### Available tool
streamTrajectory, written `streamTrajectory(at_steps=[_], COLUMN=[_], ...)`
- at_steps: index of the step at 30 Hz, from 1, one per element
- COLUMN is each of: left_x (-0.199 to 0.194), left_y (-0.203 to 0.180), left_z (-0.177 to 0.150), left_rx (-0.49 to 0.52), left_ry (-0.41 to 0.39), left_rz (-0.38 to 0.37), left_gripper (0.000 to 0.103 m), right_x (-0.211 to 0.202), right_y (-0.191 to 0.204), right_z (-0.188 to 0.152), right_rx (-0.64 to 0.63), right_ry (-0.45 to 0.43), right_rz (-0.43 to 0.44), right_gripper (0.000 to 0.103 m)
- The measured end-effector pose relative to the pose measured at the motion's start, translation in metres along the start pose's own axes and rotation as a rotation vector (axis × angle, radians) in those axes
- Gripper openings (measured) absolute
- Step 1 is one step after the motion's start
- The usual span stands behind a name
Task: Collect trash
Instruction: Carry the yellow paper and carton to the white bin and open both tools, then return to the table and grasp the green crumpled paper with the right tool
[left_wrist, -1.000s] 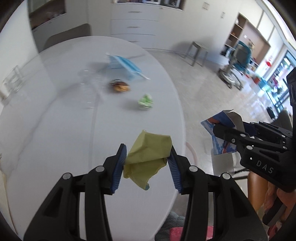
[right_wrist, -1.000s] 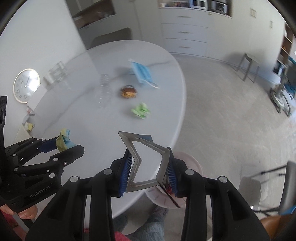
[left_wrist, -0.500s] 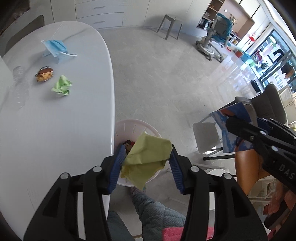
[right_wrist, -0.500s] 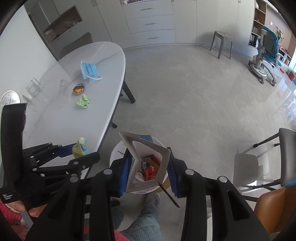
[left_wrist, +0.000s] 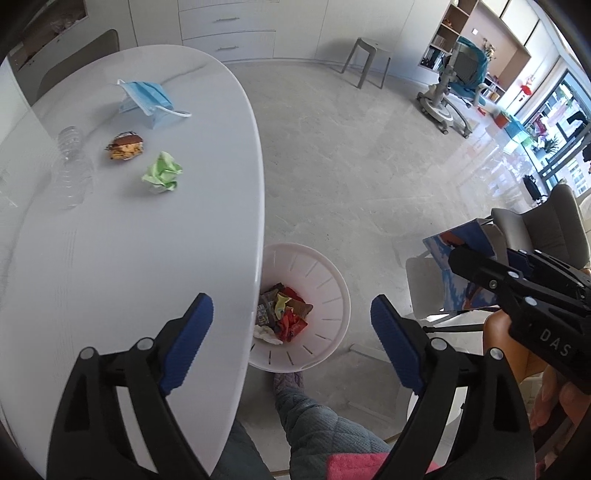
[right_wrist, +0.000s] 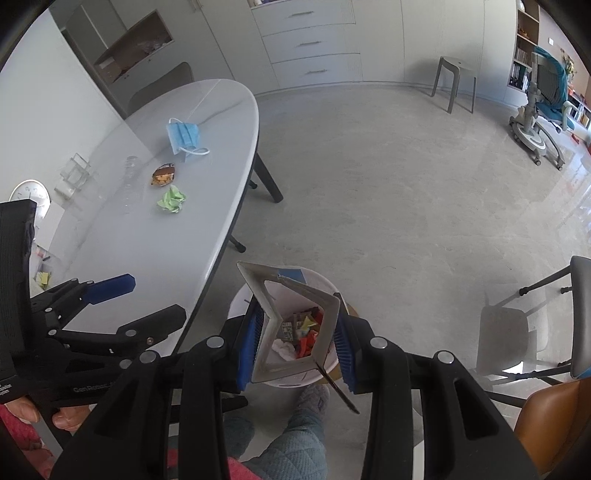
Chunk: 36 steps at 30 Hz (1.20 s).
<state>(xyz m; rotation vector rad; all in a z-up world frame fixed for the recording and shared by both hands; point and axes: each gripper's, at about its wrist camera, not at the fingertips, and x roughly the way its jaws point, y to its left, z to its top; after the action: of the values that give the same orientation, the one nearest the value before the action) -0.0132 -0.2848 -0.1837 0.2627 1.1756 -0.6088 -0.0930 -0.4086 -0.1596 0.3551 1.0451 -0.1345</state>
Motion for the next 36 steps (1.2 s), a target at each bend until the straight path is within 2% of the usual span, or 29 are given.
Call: streamTrajectory(at_steps=[6,8,9,11,12,13,14,27,36], left_x=[-0.023,-0.028,-0.030,-0.033,-0.034,-0.036,-0.038,-0.067,-0.077], left_y=[0.020,0.029,0.034,0.045,0.049,0.057,0.060,0.128,0.164], left_z=[-0.005,-0.007,-0.009,-0.013,-0.014,-0.016,-0.018,-0.028,-0.028], left_rx=[-0.023,-0.036,-0.044,-0.065,-0.072,-0.085,-0.092,-0.214,-0.271], left_ry=[-0.047,-0.054,-0.054,-0.050,-0.049,-0.049,-0.050,-0.089,-0.098], left_rz=[0.047,0.060,0.064,0.080,0.085,0.094,0.098,0.141,0.165], left_gripper=[0.084,0.085,0.085,0.085,0.085,0.085,0.085,0.085,0.085], right_x=[0.014,0.026,0.029,0.039,0.043,0.044,0.044,0.023,0.035], right_y=[0.012,0.019,0.022,0.028,0.031,0.034,0.036,0.066,0.101], right_z=[0.000,-0.001,-0.002,-0.004,-0.004,-0.005,-0.006,0.011,0.034], right_rx=[-0.014,-0.028,-0.032,-0.041,-0.045,-0.046,-0.047,-0.032,-0.076], right_ry=[0.021,0.036,0.036,0.051,0.059,0.056,0.051,-0.002,-0.007], right_rz=[0.022,0.025,0.023,0.015,0.006,-0.008,-0.018,0.000,0.027], right_gripper=[0.038,0.041,0.047,0.075,0.083,0.095,0.099,0.101,0.101])
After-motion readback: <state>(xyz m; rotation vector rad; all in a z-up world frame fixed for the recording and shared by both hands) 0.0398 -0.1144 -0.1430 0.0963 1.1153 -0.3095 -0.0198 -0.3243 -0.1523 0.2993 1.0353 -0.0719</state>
